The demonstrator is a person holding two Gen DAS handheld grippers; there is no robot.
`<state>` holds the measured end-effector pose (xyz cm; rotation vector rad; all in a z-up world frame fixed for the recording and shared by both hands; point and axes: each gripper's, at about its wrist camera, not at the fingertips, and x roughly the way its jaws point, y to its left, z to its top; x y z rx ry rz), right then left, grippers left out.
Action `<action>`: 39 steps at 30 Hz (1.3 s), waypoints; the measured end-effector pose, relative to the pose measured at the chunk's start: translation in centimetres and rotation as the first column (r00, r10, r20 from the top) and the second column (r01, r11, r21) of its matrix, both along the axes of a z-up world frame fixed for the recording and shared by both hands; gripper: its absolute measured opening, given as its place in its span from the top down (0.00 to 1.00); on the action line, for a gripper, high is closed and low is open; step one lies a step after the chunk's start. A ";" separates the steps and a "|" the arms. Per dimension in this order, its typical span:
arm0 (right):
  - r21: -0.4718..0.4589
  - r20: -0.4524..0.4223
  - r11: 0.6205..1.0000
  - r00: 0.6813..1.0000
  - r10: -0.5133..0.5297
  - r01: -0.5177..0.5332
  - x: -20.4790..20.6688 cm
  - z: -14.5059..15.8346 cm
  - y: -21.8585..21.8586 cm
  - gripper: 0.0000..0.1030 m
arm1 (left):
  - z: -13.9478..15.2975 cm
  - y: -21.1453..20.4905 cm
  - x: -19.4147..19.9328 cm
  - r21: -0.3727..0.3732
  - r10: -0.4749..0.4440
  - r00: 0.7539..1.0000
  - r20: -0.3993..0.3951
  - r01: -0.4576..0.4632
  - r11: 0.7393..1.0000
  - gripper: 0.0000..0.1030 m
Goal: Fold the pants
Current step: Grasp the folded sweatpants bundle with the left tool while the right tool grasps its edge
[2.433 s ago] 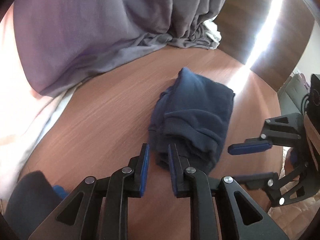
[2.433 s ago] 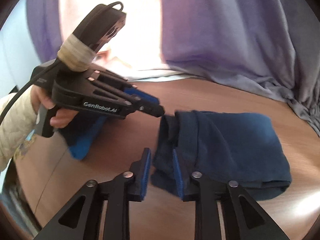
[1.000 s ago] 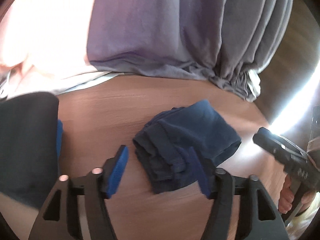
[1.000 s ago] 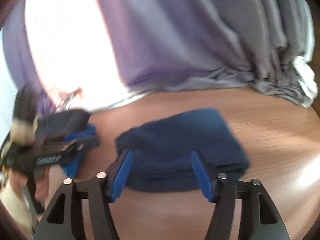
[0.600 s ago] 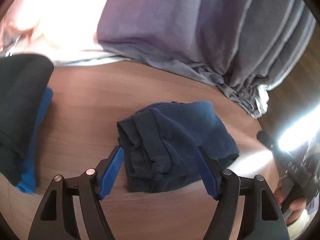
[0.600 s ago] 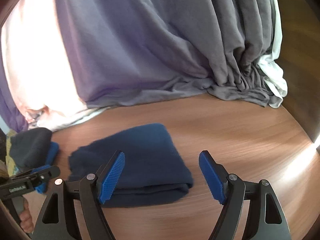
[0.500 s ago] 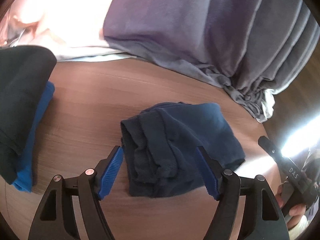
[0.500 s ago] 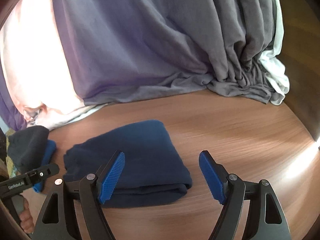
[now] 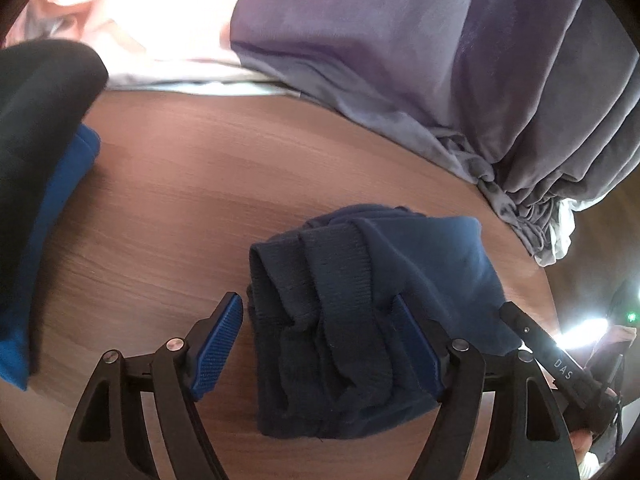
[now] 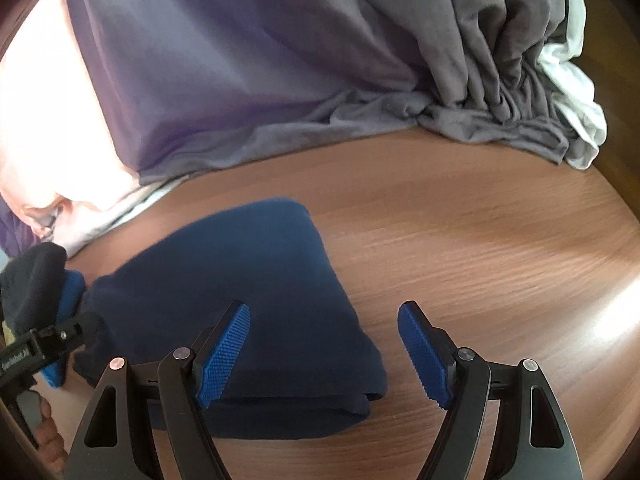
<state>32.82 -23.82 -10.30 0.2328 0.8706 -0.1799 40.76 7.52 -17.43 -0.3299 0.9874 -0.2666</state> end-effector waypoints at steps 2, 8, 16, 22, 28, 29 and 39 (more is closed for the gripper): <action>0.001 -0.017 1.000 1.000 -0.005 0.005 0.0 -0.6 -0.2 0.25 | -0.6 -0.2 0.2 0.009 -0.004 1.000 -0.012 0.004 1.000 0.25; 0.003 -0.036 1.000 0.999 -0.001 0.001 0.1 -1.7 -0.6 0.25 | -2.0 -0.4 0.5 -0.006 -0.014 1.000 -0.026 0.014 1.000 0.19; 0.052 -0.039 0.999 0.999 -0.002 0.004 0.2 -2.7 -1.1 0.25 | -2.1 -1.0 0.7 -0.007 -0.039 0.999 0.004 0.039 0.999 0.26; 0.109 -0.052 0.994 0.999 -0.005 0.010 0.3 -3.3 -1.5 0.29 | -2.3 -1.0 0.7 -0.072 -0.025 1.000 0.001 0.025 0.997 0.43; 0.109 -0.053 0.994 0.998 0.035 -0.029 0.5 -3.0 -0.6 0.56 | -2.5 -0.4 1.1 -0.168 -0.008 0.999 -0.033 0.002 0.986 0.56; 0.105 -0.052 0.994 0.998 0.040 -0.035 0.5 -2.8 -0.4 0.62 | -2.4 -0.4 1.1 -0.175 -0.002 0.999 -0.035 -0.005 0.985 0.57; 0.079 0.001 0.994 0.997 0.079 -0.079 -0.7 0.1 0.3 0.74 | -0.2 -1.4 0.0 -0.141 -0.001 1.000 0.014 0.003 0.990 0.64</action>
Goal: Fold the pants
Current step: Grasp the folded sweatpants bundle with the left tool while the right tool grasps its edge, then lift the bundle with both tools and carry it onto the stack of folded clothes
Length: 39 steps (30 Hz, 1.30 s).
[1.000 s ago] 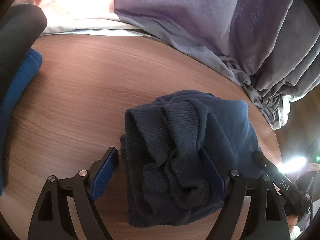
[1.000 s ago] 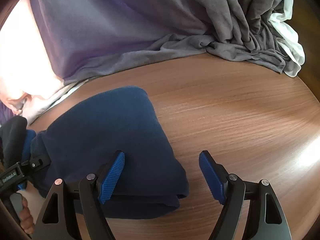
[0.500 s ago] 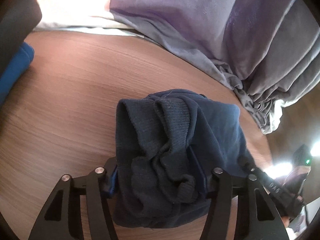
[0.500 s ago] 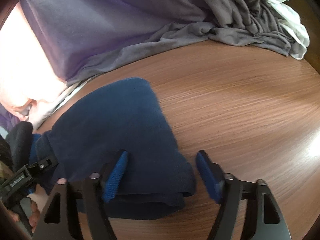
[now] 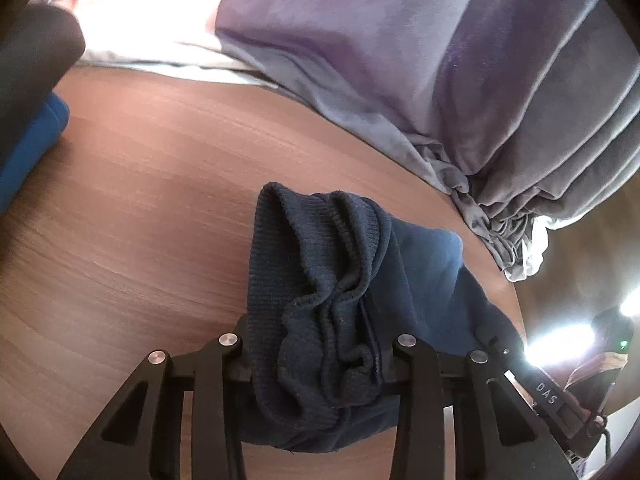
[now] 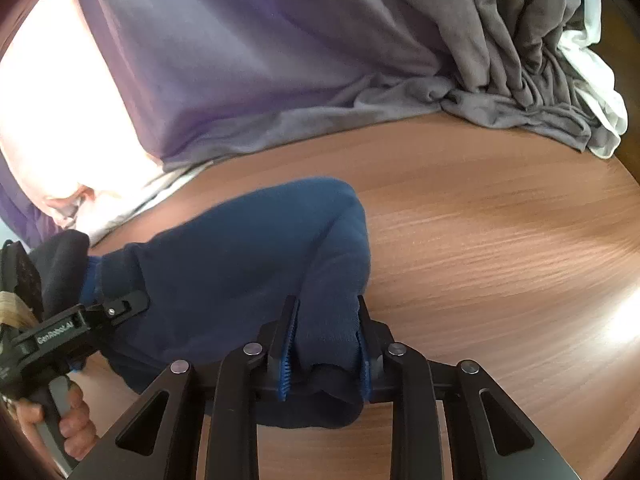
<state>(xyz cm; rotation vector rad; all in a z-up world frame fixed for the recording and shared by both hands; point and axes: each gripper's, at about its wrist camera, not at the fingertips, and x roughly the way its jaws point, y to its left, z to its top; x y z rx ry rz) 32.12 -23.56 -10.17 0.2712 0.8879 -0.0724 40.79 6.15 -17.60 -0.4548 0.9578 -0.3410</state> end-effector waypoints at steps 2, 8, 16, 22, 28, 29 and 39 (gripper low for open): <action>-0.005 0.020 1.000 1.000 0.008 -0.008 -0.4 0.7 0.1 0.75 | 0.6 -0.3 -0.4 0.011 -0.003 1.000 0.016 0.003 1.000 0.64; -0.016 0.075 0.999 0.997 0.035 -0.034 -1.6 2.8 0.1 0.75 | 3.0 -0.8 -2.4 0.038 0.002 0.999 0.053 -0.004 0.999 0.65; -0.019 0.131 0.997 0.988 0.082 -0.080 -5.0 5.4 0.8 0.76 | 6.3 -0.7 -7.2 0.074 0.022 0.993 0.115 -0.031 0.997 0.65; -0.037 0.184 0.991 0.974 0.134 -0.130 -7.3 7.5 2.0 0.76 | 8.6 0.3 -10.3 0.080 0.057 0.983 0.174 -0.072 0.994 0.65; -0.052 0.228 0.981 0.955 0.192 -0.185 -8.3 9.3 4.0 0.76 | 11.4 2.6 -12.6 0.092 0.089 0.969 0.229 -0.112 0.989 0.65; -0.054 0.239 0.979 0.950 0.202 -0.194 -8.5 9.7 4.5 0.76 | 11.9 2.9 -12.9 0.095 0.094 0.966 0.240 -0.119 0.988 0.65; -0.081 0.322 0.961 0.906 0.275 -0.263 -9.2 11.8 11.4 0.76 | 15.3 10.2 -15.7 0.101 0.127 0.935 0.330 -0.169 0.980 0.65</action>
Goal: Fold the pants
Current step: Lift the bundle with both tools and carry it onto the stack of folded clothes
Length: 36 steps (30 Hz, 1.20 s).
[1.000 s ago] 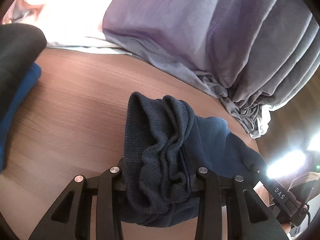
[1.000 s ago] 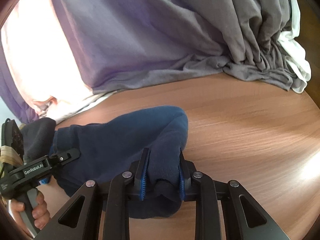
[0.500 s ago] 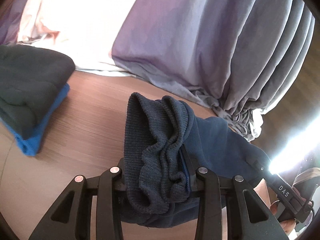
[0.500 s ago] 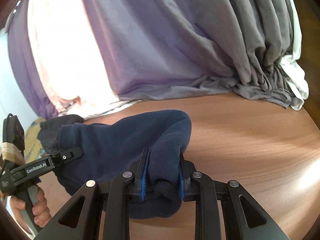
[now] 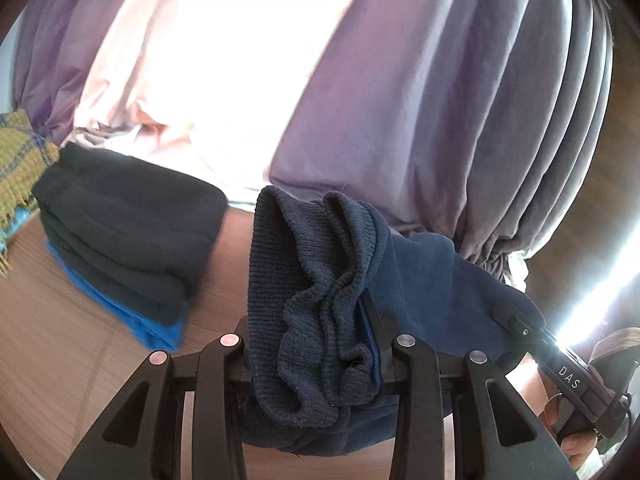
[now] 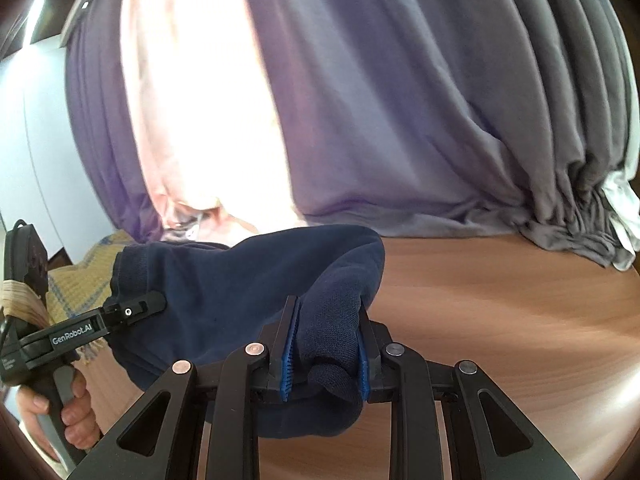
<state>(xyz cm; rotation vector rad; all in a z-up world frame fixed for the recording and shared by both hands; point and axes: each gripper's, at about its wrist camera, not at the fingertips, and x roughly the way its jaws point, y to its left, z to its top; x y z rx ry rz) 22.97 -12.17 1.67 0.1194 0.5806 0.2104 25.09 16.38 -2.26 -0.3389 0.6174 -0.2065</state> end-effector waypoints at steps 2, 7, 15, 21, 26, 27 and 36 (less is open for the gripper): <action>-0.003 0.015 1.000 1.000 0.000 0.000 -0.1 0.2 1.8 0.76 | 0.4 2.0 -0.2 0.001 -0.008 1.000 0.008 0.008 1.000 0.65; 0.007 0.031 1.000 0.999 -0.028 0.028 -0.2 0.8 7.0 0.76 | 1.4 6.8 0.4 0.007 -0.038 0.999 0.019 0.038 0.999 0.65; 0.012 0.065 0.998 0.996 -0.065 0.064 1.2 1.3 14.4 0.76 | 3.2 13.7 2.3 0.027 -0.082 0.996 0.043 0.081 0.996 0.65; 0.016 0.088 0.997 0.993 -0.079 0.078 2.5 1.7 19.1 0.76 | 4.4 18.0 4.1 0.049 -0.101 0.993 0.063 0.098 0.994 0.65; 0.011 0.106 0.997 0.991 -0.076 0.076 4.1 1.8 22.6 0.76 | 5.3 21.2 6.2 0.084 -0.103 0.992 0.078 0.096 0.992 0.65; 0.010 0.108 0.997 0.991 -0.073 0.073 4.6 1.8 23.3 0.76 | 5.4 21.7 6.6 0.088 -0.103 0.992 0.078 0.096 0.991 0.65; -0.011 0.100 0.998 0.993 -0.060 0.061 8.9 0.3 27.2 0.76 | 4.6 25.3 11.6 0.130 -0.122 0.991 0.047 0.115 0.985 0.65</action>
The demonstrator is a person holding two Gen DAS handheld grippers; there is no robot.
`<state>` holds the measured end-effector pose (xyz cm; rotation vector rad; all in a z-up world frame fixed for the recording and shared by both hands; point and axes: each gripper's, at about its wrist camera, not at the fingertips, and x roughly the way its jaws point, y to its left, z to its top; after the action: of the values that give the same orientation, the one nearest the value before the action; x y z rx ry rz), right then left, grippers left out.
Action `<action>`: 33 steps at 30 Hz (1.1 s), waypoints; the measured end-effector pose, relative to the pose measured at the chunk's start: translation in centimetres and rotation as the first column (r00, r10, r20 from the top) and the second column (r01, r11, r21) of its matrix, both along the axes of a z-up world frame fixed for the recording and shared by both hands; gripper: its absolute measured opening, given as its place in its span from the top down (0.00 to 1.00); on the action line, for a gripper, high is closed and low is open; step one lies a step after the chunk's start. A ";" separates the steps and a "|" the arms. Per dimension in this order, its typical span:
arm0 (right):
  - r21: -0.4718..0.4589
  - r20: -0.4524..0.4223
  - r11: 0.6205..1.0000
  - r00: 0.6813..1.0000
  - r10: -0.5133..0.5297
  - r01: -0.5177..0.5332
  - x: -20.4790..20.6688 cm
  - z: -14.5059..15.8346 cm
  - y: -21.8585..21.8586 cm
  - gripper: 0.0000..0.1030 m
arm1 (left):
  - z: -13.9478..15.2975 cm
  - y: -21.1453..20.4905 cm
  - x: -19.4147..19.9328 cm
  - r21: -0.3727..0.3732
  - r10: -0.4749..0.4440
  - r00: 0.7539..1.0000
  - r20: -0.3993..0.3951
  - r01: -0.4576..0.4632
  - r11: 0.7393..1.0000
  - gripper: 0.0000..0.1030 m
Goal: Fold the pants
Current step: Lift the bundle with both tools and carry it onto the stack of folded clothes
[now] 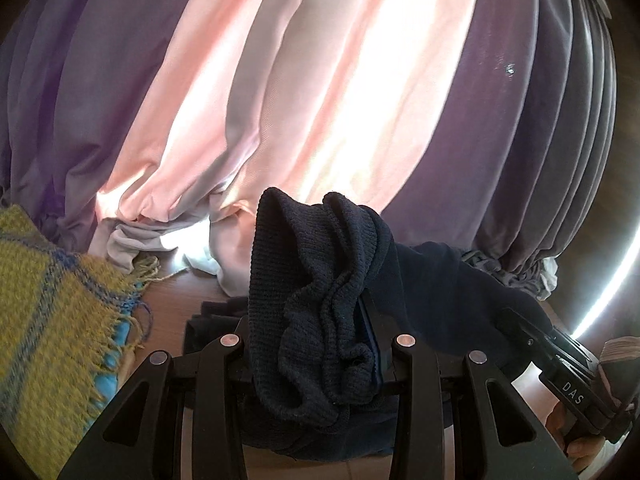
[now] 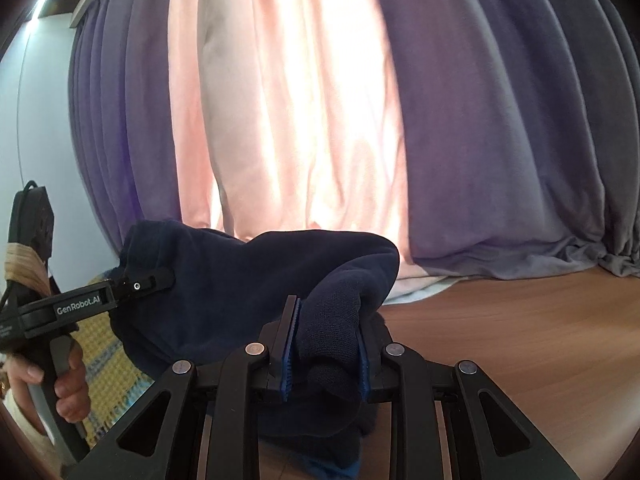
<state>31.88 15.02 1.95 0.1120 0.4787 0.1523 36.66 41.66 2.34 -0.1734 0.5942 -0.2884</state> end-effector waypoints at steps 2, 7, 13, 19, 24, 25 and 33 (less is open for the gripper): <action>0.003 -0.012 1.000 1.000 0.000 0.000 0.9 -0.6 0.3 0.76 | -0.7 0.6 1.1 0.006 -0.010 1.000 -0.009 0.010 1.000 0.65; -0.020 -0.045 1.000 0.999 0.002 -0.003 2.9 -2.4 1.4 0.76 | -2.9 1.6 3.5 -0.001 -0.027 0.998 -0.049 0.027 1.000 0.65; -0.041 -0.112 0.999 0.994 -0.016 0.012 4.1 -4.5 1.4 0.75 | -5.1 2.4 4.2 0.015 -0.025 0.996 -0.085 0.027 1.000 0.62; -0.055 -0.179 0.997 0.982 -0.055 0.045 4.4 -5.8 1.4 0.70 | -6.2 2.7 4.0 0.094 -0.004 0.994 -0.111 0.015 0.995 0.49; -0.098 -0.226 0.992 0.969 -0.104 0.083 4.5 -7.0 1.2 0.57 | -6.4 2.9 3.8 0.157 0.006 0.994 -0.112 0.012 0.987 0.39; -0.107 -0.229 0.990 0.967 -0.113 0.091 4.5 -7.1 1.2 0.56 | -6.5 2.9 3.8 0.167 0.004 0.993 -0.114 0.015 0.986 0.37; -0.174 -0.248 0.980 0.958 -0.141 0.099 4.3 -8.2 1.5 0.48 | -7.3 3.6 4.0 0.192 0.009 0.990 -0.139 0.018 0.981 0.26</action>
<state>36.14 16.53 -6.25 0.0027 0.7416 -0.0223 40.65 45.22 -4.95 -0.0053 0.7576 -0.2228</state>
